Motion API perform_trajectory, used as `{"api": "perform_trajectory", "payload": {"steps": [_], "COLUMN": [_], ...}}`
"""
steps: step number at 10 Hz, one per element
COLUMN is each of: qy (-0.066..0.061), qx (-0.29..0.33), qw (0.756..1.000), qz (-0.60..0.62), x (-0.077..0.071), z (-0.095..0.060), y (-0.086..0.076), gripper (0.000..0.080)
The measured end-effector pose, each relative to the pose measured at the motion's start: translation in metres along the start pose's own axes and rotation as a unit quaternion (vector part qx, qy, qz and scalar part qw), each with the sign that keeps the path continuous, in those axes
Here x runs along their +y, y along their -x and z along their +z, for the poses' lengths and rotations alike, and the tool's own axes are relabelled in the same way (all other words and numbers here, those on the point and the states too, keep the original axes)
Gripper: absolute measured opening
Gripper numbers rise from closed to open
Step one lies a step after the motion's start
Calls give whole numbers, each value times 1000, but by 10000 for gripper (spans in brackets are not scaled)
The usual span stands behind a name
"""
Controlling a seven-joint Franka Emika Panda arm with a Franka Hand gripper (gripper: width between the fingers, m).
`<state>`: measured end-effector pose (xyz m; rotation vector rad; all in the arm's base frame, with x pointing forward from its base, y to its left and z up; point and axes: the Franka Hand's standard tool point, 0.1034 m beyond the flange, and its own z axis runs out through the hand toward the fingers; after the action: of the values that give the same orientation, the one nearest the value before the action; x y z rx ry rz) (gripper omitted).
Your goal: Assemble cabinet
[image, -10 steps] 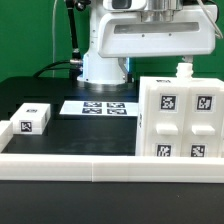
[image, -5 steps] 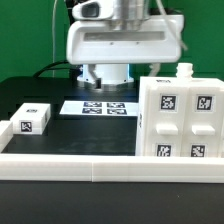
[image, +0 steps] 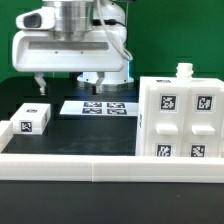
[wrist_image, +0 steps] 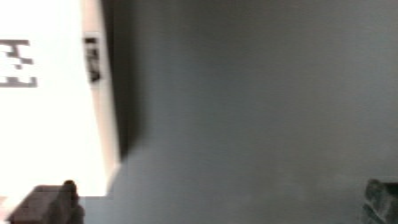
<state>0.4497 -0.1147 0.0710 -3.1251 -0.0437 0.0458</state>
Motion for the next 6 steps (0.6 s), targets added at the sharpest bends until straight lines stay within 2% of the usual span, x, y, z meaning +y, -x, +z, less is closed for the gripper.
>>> {"api": "perform_trajectory", "payload": {"steps": [2,6], "qy": [3,6], "qx": [-1,-3], "qw": [1000,1000], "qz": [-11,-12], "x": [39,61], "z": [2,4], "y": [10,18], "gripper": [797,797]}}
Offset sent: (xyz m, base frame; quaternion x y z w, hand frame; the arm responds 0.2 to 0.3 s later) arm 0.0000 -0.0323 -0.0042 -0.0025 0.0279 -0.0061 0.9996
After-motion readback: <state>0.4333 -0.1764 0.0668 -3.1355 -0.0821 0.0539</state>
